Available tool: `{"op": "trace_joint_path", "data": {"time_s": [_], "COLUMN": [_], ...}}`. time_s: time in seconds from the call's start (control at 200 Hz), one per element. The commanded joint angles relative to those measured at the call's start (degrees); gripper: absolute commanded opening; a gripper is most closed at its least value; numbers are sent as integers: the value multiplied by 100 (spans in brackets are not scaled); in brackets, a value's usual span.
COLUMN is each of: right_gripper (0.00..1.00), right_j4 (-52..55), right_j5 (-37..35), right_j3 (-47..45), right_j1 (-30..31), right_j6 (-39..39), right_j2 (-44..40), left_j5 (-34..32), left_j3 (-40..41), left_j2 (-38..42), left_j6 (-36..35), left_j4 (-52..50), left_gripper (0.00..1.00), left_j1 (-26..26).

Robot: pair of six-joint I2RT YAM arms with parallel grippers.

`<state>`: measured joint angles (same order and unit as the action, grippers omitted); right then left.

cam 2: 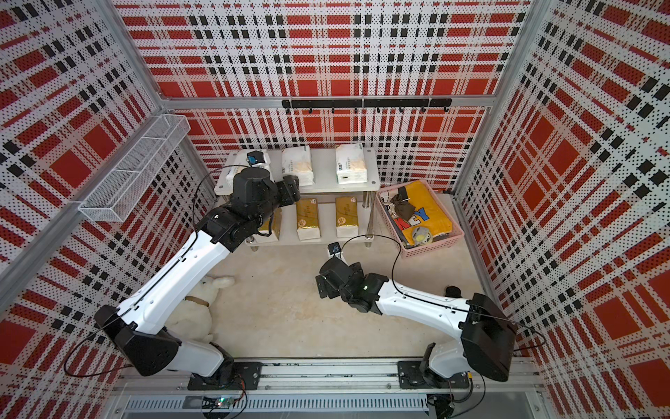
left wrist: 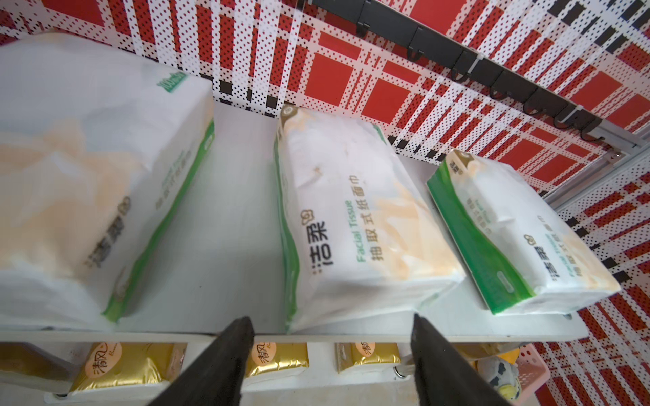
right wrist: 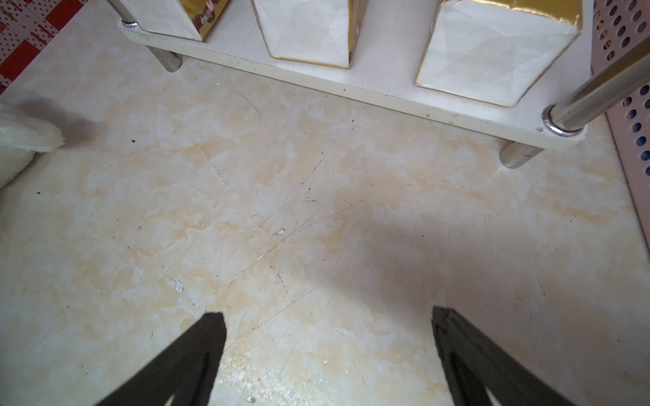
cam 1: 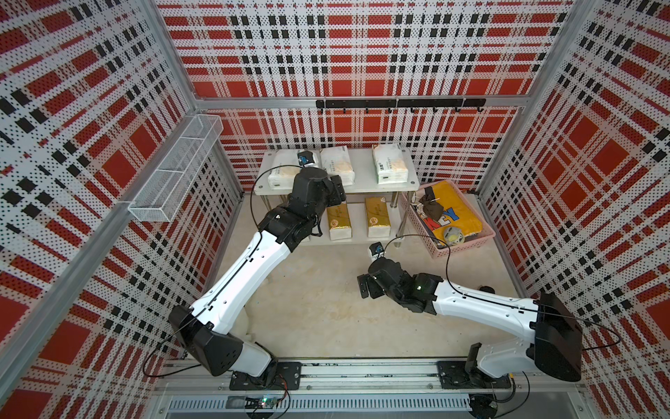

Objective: Place the tissue boxes on the shelf by color
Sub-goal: Adjust the box of tissues on the shelf.

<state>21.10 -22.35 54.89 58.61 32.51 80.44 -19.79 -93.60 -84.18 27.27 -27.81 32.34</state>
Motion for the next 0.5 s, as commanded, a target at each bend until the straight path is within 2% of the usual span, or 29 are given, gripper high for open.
{"op": "trace_joint_path", "data": {"time_s": [0.0, 0.266, 0.496], "right_gripper": [100, 100, 100], "right_j4": [-45, -80, -97], "right_j5": [-87, -63, -16], "right_j3": [-64, -137, -66], "right_j1": [45, 45, 45], "right_j6": [33, 97, 80], "right_j2": [-115, -134, -62], "left_j5": [326, 243, 916], "left_j3": [84, -6, -161], "left_j2": [183, 360, 252], "left_j6": [71, 332, 348], "left_j4": [211, -274, -158], "left_gripper": [75, 73, 73], "left_j1": [48, 366, 280]}}
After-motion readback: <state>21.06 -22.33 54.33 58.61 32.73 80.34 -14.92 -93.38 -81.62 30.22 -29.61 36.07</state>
